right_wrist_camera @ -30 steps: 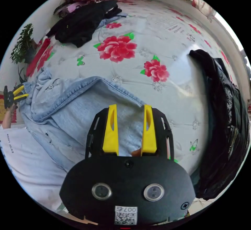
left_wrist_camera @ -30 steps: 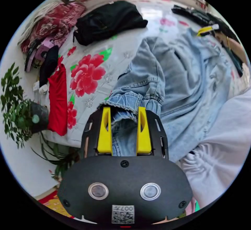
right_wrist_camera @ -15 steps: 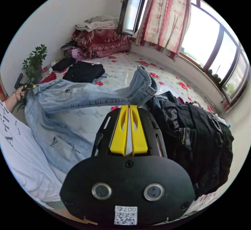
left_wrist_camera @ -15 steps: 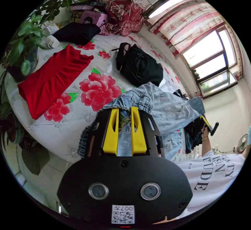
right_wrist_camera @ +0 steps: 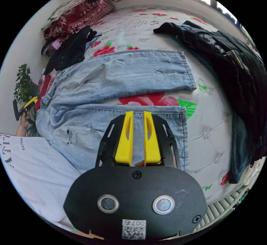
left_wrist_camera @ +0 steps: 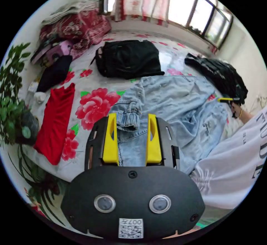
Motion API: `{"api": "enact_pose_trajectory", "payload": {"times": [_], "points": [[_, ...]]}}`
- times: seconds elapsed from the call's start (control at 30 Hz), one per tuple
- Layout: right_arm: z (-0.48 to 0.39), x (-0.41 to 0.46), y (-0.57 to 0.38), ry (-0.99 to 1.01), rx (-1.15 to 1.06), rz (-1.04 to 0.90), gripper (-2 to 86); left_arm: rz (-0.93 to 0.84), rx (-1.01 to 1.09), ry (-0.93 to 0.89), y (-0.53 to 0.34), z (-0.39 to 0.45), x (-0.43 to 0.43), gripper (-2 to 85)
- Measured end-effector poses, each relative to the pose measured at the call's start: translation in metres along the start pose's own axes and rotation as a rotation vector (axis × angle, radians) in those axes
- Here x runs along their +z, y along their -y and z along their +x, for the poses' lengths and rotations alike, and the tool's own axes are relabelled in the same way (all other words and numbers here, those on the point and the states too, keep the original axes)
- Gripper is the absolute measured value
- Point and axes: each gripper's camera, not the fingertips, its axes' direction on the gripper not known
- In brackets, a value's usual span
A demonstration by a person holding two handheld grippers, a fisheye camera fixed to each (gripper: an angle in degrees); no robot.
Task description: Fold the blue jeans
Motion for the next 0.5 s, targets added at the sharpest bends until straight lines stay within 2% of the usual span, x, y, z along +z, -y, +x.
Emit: {"api": "enact_pose_trajectory", "payload": {"times": [0.07, 0.13, 0.17, 0.23, 0.3, 0.43, 0.5], "points": [[-0.018, 0.024, 0.001, 0.016, -0.033, -0.057, 4.1, -0.075, 0.149, 0.031, 0.007, 0.034, 0.029, 12.0], [-0.030, 0.040, 0.002, -0.028, -0.050, -0.099, 4.2, -0.182, 0.160, 0.059, 0.012, 0.039, 0.064, 9.3], [-0.039, 0.039, -0.001, -0.102, -0.072, -0.034, 4.3, -0.248, 0.138, 0.116, 0.015, 0.034, 0.083, 6.7], [-0.046, 0.042, -0.002, -0.159, -0.098, -0.035, 4.5, -0.236, 0.126, 0.052, 0.023, 0.017, 0.084, 5.5], [-0.048, 0.043, 0.001, -0.175, -0.103, -0.046, 4.7, -0.172, -0.030, 0.067, 0.037, -0.020, 0.066, 4.4], [-0.039, 0.042, 0.008, -0.138, -0.051, -0.043, 5.7, 0.055, -0.522, 0.055, 0.036, -0.130, 0.005, 2.8], [-0.034, 0.041, 0.008, -0.110, -0.017, -0.030, 6.2, 0.119, -0.601, 0.056, 0.023, -0.153, -0.014, 4.3]]}}
